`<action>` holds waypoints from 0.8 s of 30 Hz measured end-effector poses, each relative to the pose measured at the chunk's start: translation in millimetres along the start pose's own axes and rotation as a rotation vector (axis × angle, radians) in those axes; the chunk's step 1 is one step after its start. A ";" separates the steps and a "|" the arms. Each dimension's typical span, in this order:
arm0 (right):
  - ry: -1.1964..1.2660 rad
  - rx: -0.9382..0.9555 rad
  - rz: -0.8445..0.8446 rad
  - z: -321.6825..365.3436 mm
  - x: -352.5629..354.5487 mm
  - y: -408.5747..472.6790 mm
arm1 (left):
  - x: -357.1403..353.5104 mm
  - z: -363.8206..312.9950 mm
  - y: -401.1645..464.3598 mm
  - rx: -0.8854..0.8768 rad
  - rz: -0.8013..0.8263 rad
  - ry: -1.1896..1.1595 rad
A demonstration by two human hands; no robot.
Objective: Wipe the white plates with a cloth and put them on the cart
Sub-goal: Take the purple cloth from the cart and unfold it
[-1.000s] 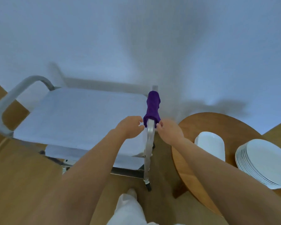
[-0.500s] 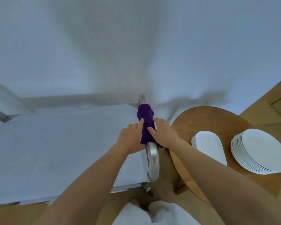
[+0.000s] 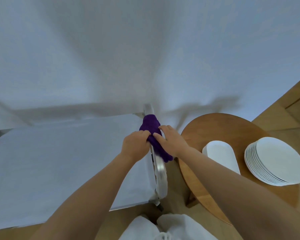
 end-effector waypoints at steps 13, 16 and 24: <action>0.760 -0.100 -0.129 -8.4 38.7 -50.5 | 34.7 -85.6 38.3 0.034 0.221 -0.431; 0.771 -0.166 -0.134 -22.3 43.4 -64.4 | 25.1 -101.6 36.7 0.037 0.251 -0.545; 0.841 -0.287 -0.312 -65.1 47.7 -107.6 | -28.3 -125.8 13.9 0.410 0.266 -1.229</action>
Point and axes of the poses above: each hand's wrist, its own y-axis towards the middle knuckle, its own x-axis out of the back of the hand, z = x × y, the point moved 7 cm from there along y, towards the middle knuckle, and after that the axes turned 13 degrees about -y, right-handed, at the moved point
